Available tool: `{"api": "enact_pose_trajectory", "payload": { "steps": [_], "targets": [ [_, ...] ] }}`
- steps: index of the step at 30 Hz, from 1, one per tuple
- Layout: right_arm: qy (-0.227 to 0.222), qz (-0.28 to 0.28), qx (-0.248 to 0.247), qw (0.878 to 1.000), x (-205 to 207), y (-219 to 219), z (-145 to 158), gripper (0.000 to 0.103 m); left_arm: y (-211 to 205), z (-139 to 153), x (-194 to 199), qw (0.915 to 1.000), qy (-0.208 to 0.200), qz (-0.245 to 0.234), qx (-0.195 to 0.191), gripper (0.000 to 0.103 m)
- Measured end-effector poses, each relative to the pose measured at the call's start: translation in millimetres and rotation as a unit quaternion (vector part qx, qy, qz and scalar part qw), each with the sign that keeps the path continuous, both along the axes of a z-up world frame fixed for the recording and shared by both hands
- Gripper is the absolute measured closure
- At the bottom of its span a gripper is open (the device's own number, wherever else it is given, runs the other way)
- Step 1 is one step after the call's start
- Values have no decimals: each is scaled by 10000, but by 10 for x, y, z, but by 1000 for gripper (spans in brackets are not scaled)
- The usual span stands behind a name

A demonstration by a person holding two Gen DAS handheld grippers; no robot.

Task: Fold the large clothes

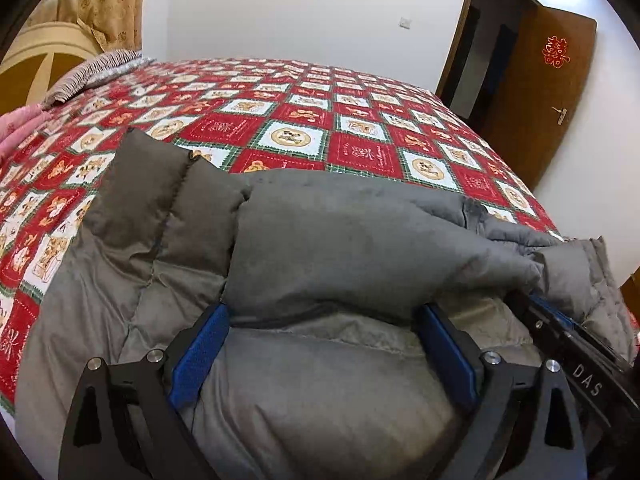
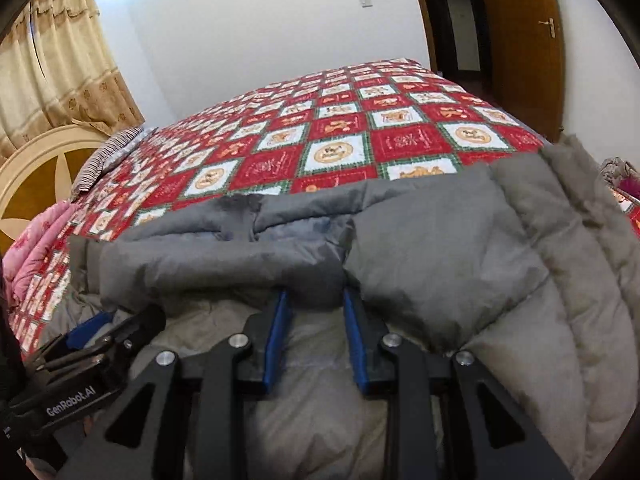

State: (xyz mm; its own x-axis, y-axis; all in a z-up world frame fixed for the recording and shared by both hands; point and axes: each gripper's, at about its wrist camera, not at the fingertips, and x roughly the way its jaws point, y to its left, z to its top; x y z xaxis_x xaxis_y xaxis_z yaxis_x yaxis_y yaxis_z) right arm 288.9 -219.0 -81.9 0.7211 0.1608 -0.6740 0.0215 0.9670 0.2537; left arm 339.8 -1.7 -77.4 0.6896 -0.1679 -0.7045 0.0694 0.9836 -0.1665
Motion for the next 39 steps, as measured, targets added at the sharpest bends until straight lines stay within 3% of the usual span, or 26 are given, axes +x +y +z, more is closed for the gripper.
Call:
{"api": "enact_pose_trajectory", "payload": {
  "steps": [6, 14, 19, 22, 25, 27, 31, 36, 39],
  "targets": [
    [262, 2, 85, 9996, 139, 1, -120, 73, -92, -113, 93, 9996, 167, 34, 220, 3],
    [449, 12, -175, 9988, 242, 84, -191, 73, -159, -202, 153, 9980, 377, 81, 507, 2],
    [401, 14, -171, 9990, 220, 66, -187, 73, -143, -202, 140, 9981, 371, 63, 487, 1],
    [492, 49, -220, 9985, 237, 77, -163, 73, -144, -184, 116, 9976, 466, -41, 501, 1],
    [653, 201, -455, 9966, 142, 117, 59, 72, -111, -33, -54, 9956, 596, -449, 569, 1],
    [52, 214, -73, 9997, -200, 66, 385, 71, 71, 173, -325, 9967, 395, -600, 368, 1],
    [-376, 302, 221, 9986, -842, 115, 664, 69, 611, 425, -924, 9993, 46, -347, -130, 2],
    [-466, 450, 464, 9968, -1344, 394, 422, 69, 1283, 354, -1712, 9950, -171, 362, -917, 2],
    [-72, 312, 428, 9986, -1277, 510, 56, 69, 1467, 183, -2027, 9870, -135, 731, -1423, 2]
  ]
}}
